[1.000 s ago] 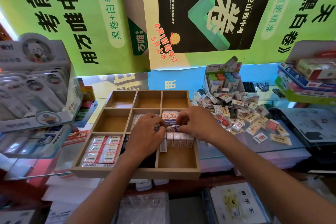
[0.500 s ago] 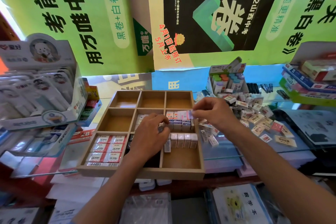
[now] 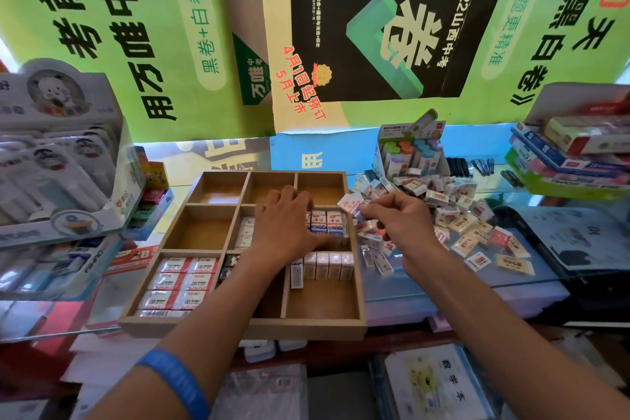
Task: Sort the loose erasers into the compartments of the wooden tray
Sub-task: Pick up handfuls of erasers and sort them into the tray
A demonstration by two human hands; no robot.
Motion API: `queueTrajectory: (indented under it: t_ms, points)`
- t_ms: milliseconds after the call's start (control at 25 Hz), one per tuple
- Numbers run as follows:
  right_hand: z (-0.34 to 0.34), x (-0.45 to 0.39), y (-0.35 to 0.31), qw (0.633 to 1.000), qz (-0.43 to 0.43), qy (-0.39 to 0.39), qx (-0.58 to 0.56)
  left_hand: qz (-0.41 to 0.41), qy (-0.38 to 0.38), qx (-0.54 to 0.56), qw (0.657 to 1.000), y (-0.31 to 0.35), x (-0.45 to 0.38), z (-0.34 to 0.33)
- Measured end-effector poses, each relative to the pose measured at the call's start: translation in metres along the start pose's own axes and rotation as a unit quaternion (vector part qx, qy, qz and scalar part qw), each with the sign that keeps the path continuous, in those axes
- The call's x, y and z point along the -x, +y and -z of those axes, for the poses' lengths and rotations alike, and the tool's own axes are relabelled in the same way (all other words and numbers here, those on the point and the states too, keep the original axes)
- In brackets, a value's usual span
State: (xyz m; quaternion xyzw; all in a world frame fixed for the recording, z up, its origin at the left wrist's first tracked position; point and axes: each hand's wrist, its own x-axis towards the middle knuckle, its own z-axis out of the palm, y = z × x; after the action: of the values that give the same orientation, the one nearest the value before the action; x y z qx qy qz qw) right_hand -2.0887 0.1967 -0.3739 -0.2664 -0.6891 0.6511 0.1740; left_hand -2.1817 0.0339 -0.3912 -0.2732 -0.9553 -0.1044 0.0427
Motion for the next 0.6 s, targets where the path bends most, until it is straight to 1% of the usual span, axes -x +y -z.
queueTrajectory:
  t_ms: [120, 200, 280, 400, 480, 560, 600]
  points:
    - [-0.008, -0.001, 0.014, 0.999, 0.027, -0.004, 0.037, 0.001, 0.001, 0.020, 1.000, -0.003, 0.001, -0.004]
    - [-0.015, 0.003, 0.019, 0.995, 0.054, -0.007, 0.088, -0.003, 0.000, 0.062, 0.998, -0.008, 0.003, 0.001]
    - [-0.021, 0.006, 0.022, 0.983, 0.100, -0.008, 0.154, -0.002, 0.016, 0.118, 0.993, -0.015, 0.008, 0.007]
    - [-0.023, 0.006, 0.017, 0.957, 0.148, -0.017, 0.248, 0.004, 0.067, 0.156, 0.985, -0.029, 0.023, 0.014]
    - [-0.022, 0.002, 0.015, 0.926, 0.173, -0.035, 0.333, 0.011, 0.097, 0.172, 0.980, -0.036, 0.037, 0.015]
    - [-0.023, 0.002, 0.012, 0.897, 0.199, -0.021, 0.394, -0.004, 0.108, 0.169, 0.980, -0.039, 0.054, 0.014]
    - [-0.024, 0.004, 0.010, 0.891, 0.216, -0.004, 0.399, -0.023, 0.114, 0.166, 0.979, -0.041, 0.062, 0.012]
